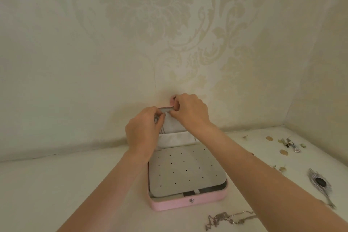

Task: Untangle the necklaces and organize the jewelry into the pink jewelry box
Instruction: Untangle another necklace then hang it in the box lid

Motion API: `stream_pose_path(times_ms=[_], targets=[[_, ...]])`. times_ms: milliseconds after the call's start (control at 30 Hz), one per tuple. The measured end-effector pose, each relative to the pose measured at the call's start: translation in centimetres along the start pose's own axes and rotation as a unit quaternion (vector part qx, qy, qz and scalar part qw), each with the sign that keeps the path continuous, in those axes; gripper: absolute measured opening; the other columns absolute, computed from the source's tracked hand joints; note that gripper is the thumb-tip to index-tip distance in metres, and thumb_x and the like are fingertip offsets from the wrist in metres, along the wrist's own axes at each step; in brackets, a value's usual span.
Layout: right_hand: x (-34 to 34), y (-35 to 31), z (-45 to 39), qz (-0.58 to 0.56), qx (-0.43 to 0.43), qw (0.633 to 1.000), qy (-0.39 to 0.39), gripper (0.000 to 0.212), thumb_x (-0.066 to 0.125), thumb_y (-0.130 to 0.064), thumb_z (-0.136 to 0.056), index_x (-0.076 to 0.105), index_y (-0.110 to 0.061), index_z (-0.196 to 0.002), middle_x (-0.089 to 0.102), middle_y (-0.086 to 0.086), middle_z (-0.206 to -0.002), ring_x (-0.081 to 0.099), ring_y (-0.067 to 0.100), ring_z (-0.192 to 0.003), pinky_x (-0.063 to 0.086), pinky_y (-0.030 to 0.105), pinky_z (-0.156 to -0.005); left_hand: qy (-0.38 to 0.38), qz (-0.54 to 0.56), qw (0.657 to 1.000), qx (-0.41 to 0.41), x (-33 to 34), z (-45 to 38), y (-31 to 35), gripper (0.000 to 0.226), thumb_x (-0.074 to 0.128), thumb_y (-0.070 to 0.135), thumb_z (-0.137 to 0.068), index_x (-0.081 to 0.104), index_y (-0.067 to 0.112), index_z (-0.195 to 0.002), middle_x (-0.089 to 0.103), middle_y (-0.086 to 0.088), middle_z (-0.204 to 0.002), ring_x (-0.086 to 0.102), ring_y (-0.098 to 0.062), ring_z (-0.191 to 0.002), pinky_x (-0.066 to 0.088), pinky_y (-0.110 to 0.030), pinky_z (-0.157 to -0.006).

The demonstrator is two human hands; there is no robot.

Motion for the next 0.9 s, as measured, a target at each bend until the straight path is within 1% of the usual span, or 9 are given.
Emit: stream_pose_path(times_ms=[133,233,300,367,433,567,633,767,900], targets=[[-0.5,0.1,0.9,0.036,-0.027,0.999,-0.014,0.021,0.061,-0.025,-0.088,0.042,-0.022,-0.078,0.045,-0.005,-0.070,0.052,0.023,-0.076,0.037,0.028,-0.064,-0.005,0.007,1.000,0.003,-0.1,0.5,-0.5,0.011,0.066,0.027,-0.085,0.066,0.017,-0.091,0.057,0.007,-0.073,0.054,-0.019,-0.063,0.040,-0.028,-0.055],[-0.3,0.5,1.2,0.031,-0.028,0.999,-0.029,0.014,0.062,-0.030,-0.088,0.056,-0.017,-0.087,0.061,0.002,-0.085,0.059,0.022,-0.086,0.039,0.029,-0.066,-0.002,0.018,1.000,0.004,-0.1,0.9,-0.8,0.014,0.068,0.025,-0.083,0.064,0.018,-0.094,0.046,0.013,-0.073,0.047,-0.015,-0.060,0.039,-0.027,-0.056],[0.0,0.8,1.3,0.010,-0.026,0.999,-0.041,0.018,0.063,-0.031,-0.086,0.063,-0.013,-0.090,0.066,0.004,-0.092,0.060,0.021,-0.089,0.042,0.029,-0.069,-0.002,0.038,0.999,0.029,0.0,1.1,-0.6,0.017,0.071,0.023,-0.080,0.064,0.018,-0.096,0.053,0.012,-0.078,0.050,-0.013,-0.060,0.041,-0.026,-0.055],[0.1,0.9,1.4,-0.004,-0.037,0.998,-0.051,0.018,0.063,-0.029,-0.086,0.066,-0.012,-0.089,0.066,0.002,-0.092,0.059,0.020,-0.090,0.042,0.029,-0.074,-0.019,0.045,0.995,0.086,0.4,1.3,-0.3,0.021,0.073,0.019,-0.078,0.067,0.018,-0.098,0.060,0.007,-0.084,0.048,-0.010,-0.059,0.041,-0.026,-0.052],[-0.1,1.0,1.4,-0.027,-0.042,0.997,-0.055,0.014,0.064,-0.025,-0.085,0.067,-0.012,-0.087,0.063,-0.001,-0.086,0.059,0.017,-0.087,0.043,0.029,-0.075,-0.035,0.034,0.992,0.115,1.0,1.3,-0.1,0.020,0.073,0.016,-0.078,0.069,0.017,-0.097,0.052,0.005,-0.076,0.042,-0.010,-0.056,0.036,-0.025,-0.049],[-0.5,1.0,1.4,-0.081,-0.053,0.993,-0.065,0.008,0.066,-0.016,-0.080,0.070,-0.012,-0.084,0.053,-0.011,-0.069,0.054,0.009,-0.076,0.049,0.031,-0.073,-0.045,0.048,0.994,0.087,1.3,1.2,-0.2,0.008,0.071,0.016,-0.079,0.072,0.016,-0.087,0.037,0.008,-0.067,0.039,-0.015,-0.054,0.033,-0.027,-0.049],[-0.7,1.1,1.1,-0.104,-0.047,0.992,-0.058,0.006,0.067,-0.015,-0.079,0.071,-0.012,-0.082,0.058,-0.007,-0.070,0.054,0.010,-0.074,0.047,0.029,-0.069,-0.038,0.074,0.994,0.070,1.2,1.2,-0.3,0.006,0.071,0.016,-0.080,0.072,0.016,-0.086,0.037,0.009,-0.063,0.040,-0.014,-0.053,0.034,-0.027,-0.049],[-0.6,1.2,0.3,-0.150,-0.022,0.988,-0.020,0.007,0.072,-0.019,-0.078,0.071,-0.012,-0.080,0.061,-0.004,-0.072,0.057,0.011,-0.074,0.050,0.032,-0.072,-0.029,0.127,0.991,0.000,0.7,1.0,-1.0,0.005,0.069,0.020,-0.082,0.073,0.016,-0.083,0.044,0.010,-0.061,0.041,-0.005,-0.056,0.031,-0.016,-0.054],[-0.2,0.6,0.4,-0.153,-0.007,0.988,0.026,0.013,0.072,-0.022,-0.080,0.069,-0.010,-0.075,0.053,-0.010,-0.060,0.056,0.013,-0.068,0.045,0.028,-0.064,-0.004,0.134,0.989,-0.057,0.4,0.5,-1.3,0.009,0.066,0.022,-0.084,0.071,0.017,-0.080,0.047,0.010,-0.060,0.043,-0.010,-0.059,0.030,-0.026,-0.057]])
Point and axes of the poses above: each hand's wrist, its own z-axis away from the middle knuckle, its own x-axis out of the palm, y = z × x, the point moved 2 cm from there along -z, towards the middle knuckle
